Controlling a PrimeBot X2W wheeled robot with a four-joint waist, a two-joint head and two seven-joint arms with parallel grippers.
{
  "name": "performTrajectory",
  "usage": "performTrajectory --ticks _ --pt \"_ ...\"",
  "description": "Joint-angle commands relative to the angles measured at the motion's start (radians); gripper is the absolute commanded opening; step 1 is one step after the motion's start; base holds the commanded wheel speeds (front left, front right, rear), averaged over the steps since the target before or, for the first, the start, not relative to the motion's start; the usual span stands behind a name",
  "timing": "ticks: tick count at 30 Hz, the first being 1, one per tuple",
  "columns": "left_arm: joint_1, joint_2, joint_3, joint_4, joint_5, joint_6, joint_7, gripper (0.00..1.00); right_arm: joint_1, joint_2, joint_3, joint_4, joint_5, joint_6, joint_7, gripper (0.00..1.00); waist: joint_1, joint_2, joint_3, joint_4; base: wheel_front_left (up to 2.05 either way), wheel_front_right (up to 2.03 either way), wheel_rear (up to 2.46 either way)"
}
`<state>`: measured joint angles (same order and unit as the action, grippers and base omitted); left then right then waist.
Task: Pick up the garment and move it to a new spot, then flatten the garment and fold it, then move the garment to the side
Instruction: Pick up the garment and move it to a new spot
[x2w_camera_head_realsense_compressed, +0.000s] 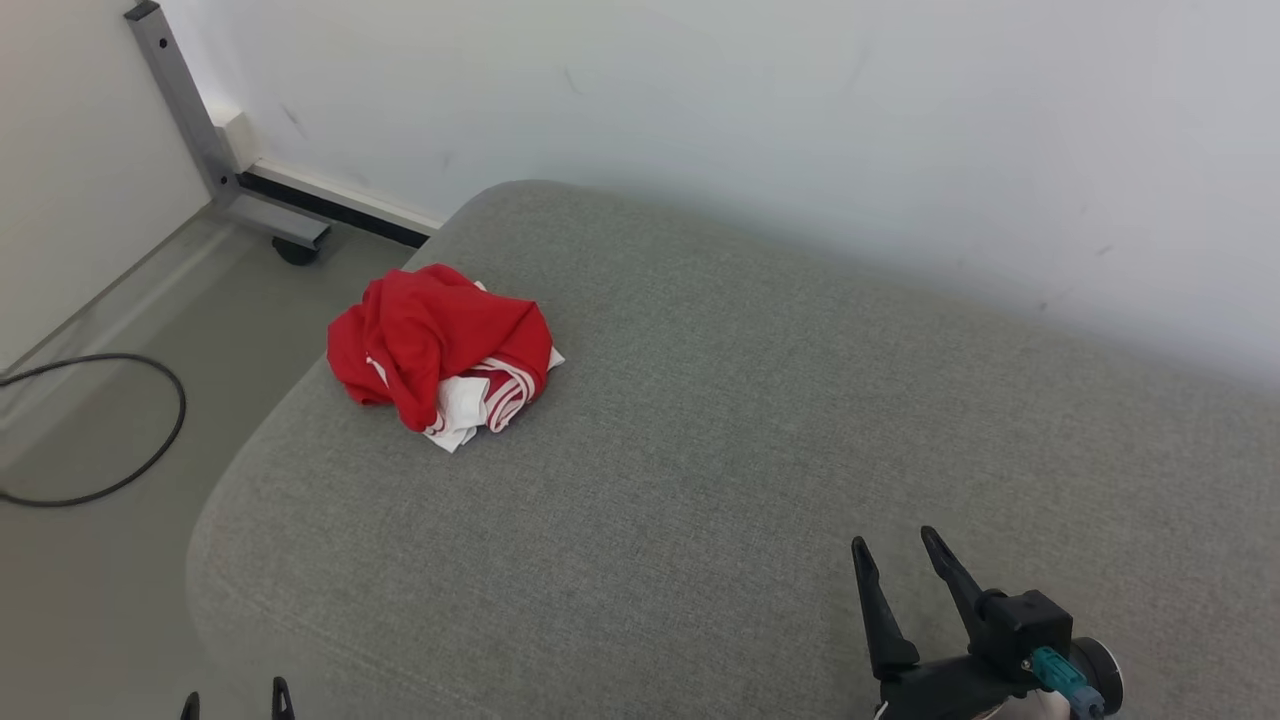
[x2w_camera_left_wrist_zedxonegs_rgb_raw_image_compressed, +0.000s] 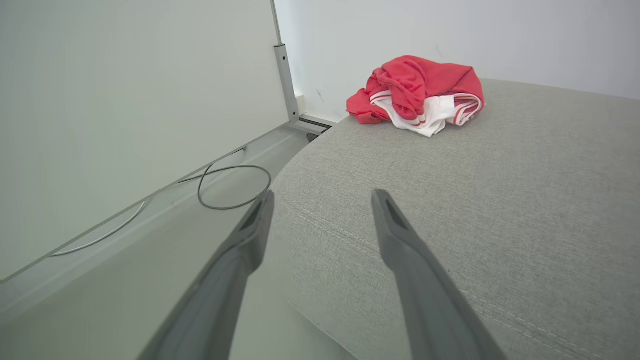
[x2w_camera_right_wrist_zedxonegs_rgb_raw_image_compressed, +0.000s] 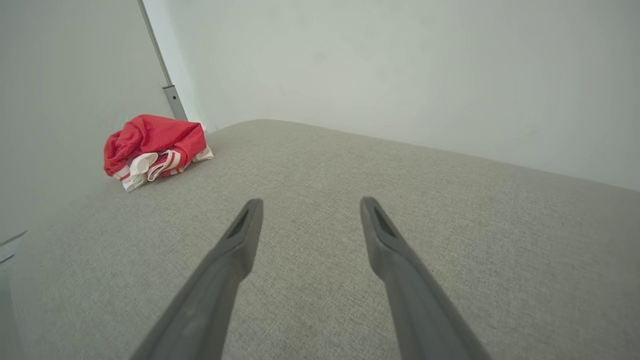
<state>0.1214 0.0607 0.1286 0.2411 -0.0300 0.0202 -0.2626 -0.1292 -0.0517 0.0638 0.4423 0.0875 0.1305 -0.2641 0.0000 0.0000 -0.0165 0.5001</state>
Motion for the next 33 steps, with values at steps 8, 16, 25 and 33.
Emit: performTrajectory --ticks 8,16,25,33 --pt "0.018 -0.009 -0.007 -0.014 -0.011 0.018 -0.003 1.0 -0.026 0.002 0.011 0.01 -0.011 0.0 0.001 1.0 0.0 0.0 0.034 0.022 0.0 0.0 0.0" --pt "-0.032 -0.01 -0.023 0.026 -0.046 -0.006 -0.003 1.0 -0.015 0.002 -0.017 0.002 -0.03 0.0 0.0 1.0 0.0 0.0 0.052 0.019 0.0 0.0 0.0" --pt "-0.159 0.005 0.016 0.082 -0.065 -0.065 -0.003 1.0 -0.033 0.002 -0.038 -0.026 -0.07 0.0 0.001 1.0 0.0 0.0 0.117 -0.005 0.0 0.0 0.0" --pt "-0.359 0.063 0.048 0.15 -0.075 -0.118 -0.003 1.0 -0.081 -0.029 -0.047 -0.078 -0.09 0.0 0.0 1.0 0.0 0.0 0.21 -0.079 0.0 0.0 0.0"
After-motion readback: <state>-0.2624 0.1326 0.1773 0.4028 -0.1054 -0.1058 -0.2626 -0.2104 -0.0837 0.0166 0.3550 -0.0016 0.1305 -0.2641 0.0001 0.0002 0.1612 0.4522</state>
